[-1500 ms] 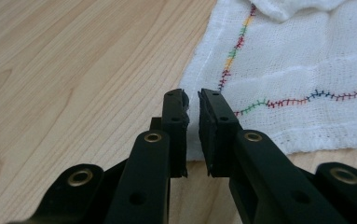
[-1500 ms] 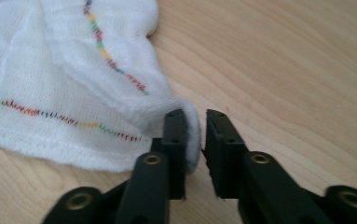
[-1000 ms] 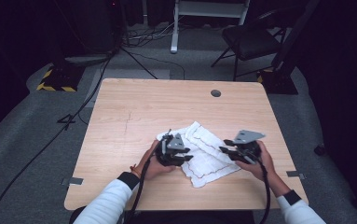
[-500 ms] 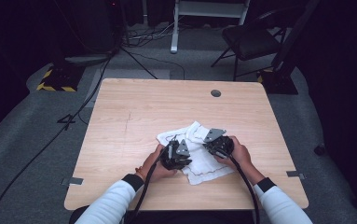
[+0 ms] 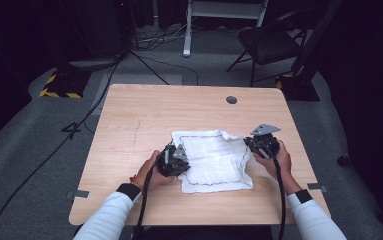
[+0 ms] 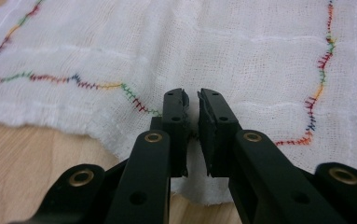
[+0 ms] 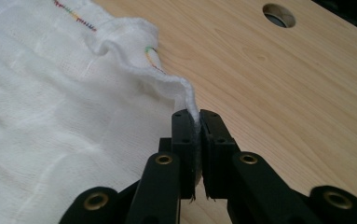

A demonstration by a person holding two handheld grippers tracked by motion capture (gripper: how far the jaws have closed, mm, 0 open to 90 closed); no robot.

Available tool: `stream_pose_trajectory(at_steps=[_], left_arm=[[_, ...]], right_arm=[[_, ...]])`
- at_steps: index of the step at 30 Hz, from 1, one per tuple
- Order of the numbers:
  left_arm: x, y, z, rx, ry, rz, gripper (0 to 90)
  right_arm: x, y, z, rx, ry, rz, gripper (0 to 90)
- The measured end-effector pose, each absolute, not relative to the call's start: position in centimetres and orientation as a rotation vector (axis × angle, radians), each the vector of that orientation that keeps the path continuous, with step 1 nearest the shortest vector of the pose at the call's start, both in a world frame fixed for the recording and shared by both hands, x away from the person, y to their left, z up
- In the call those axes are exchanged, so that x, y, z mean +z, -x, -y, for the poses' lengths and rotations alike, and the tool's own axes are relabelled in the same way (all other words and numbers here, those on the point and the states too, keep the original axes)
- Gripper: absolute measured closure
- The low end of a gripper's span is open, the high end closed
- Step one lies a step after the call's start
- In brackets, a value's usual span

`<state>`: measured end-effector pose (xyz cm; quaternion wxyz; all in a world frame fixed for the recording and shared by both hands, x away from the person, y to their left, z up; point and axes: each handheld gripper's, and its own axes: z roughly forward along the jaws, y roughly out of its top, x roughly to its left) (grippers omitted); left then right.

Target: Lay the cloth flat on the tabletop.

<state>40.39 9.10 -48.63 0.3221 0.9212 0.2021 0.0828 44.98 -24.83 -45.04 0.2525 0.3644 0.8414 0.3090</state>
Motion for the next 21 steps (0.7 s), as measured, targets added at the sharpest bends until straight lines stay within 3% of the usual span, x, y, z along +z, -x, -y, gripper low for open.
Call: stream_pose_trajectory(at_steps=[5,6,10,11,15,21], left_arm=[[-48.7,-40.1,-10.2,0.221,-2.397,-0.563,79.0],[-48.6,-40.0,-10.4,0.217,-2.386,-0.555,76.9],[-48.0,-39.5,-10.9,0.23,-2.325,-0.575,60.6],[-47.7,-39.4,-11.0,0.243,-2.306,-0.582,60.6],[-47.1,-39.7,-10.9,0.32,-2.259,-0.625,42.4],[-48.0,-40.4,-10.1,0.294,-2.296,-0.659,29.6]], right_arm=[[-45.3,-45.5,26.1,0.796,-1.075,-2.225,79.9],[-45.4,-45.6,26.4,0.773,-1.097,-2.205,75.0],[-45.1,-45.1,27.8,0.825,-1.137,-2.202,63.5],[-45.1,-45.1,27.8,0.825,-1.137,-2.202,63.5],[-44.3,-43.3,28.0,0.933,-1.052,-2.279,54.8],[-46.1,-40.2,26.7,0.834,-0.887,-2.463,46.2]])
